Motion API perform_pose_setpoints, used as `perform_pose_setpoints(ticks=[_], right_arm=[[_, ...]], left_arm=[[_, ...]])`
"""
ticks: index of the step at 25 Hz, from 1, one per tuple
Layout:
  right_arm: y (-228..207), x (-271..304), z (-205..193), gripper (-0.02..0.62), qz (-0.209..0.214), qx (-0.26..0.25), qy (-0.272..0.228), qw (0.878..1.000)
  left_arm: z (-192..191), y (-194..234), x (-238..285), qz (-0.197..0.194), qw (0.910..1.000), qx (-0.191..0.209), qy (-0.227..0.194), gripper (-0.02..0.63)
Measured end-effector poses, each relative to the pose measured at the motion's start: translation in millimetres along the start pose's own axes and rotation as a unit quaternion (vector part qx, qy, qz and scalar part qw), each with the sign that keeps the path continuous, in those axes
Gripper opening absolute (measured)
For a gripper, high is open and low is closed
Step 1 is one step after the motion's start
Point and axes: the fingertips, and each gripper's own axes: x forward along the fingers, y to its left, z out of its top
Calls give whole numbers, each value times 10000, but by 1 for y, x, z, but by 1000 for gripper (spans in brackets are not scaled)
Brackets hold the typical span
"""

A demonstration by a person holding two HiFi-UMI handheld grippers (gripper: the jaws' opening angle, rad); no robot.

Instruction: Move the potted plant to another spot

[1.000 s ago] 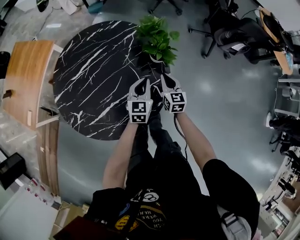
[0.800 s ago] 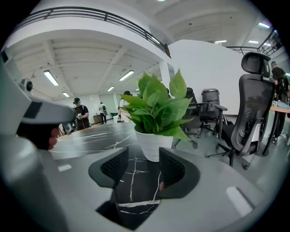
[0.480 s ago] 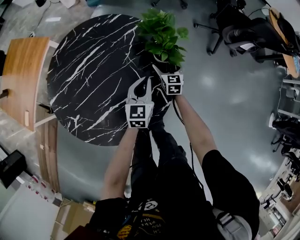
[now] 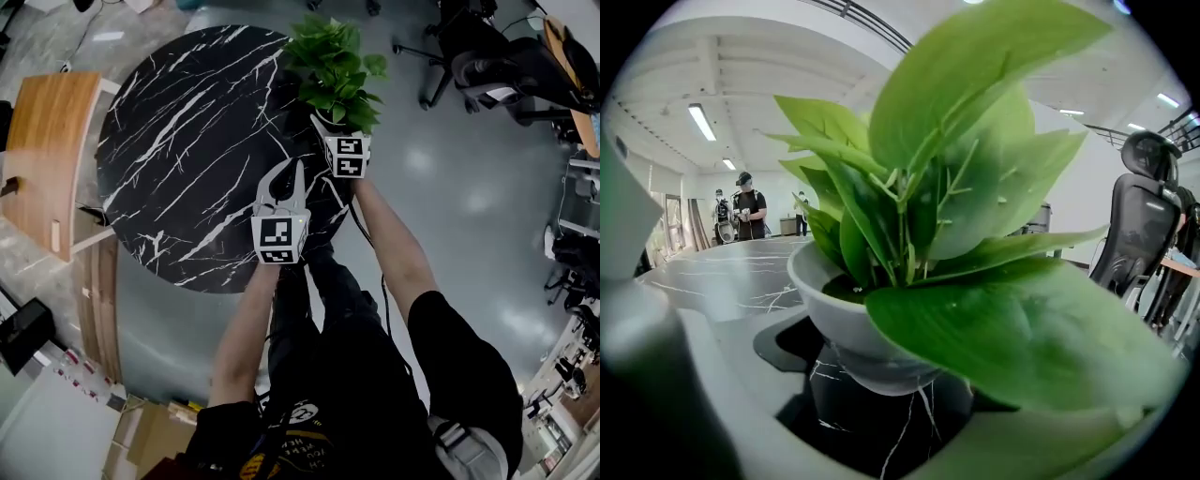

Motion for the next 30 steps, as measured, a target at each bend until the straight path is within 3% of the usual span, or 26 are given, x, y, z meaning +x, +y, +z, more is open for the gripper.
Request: perform_pose_setpoints(ticks=[9,17,21,24,30], right_arm=[[21,-4,1,488,263,-105,5,9996],[106,-26,-9,486,957,-492,22,9942],[168,-38,-18,486,1416,-716,-19,9873],[215,-51,-24,486,1836,-934,-66,9785],[313,-90,-44,486,2799,-1487,-98,9484]], left_arm=[[-5,16,-24,247,9996,-84,-48,3],[-42,41,-101,981,9941,-454,-1,3],[-58,59,-151,1529,9850,-792,-122,3],[-69,71,-184,2002,9733,-1071,-329,3],[-92,94,-254,2848,9501,-1174,-490,3]])
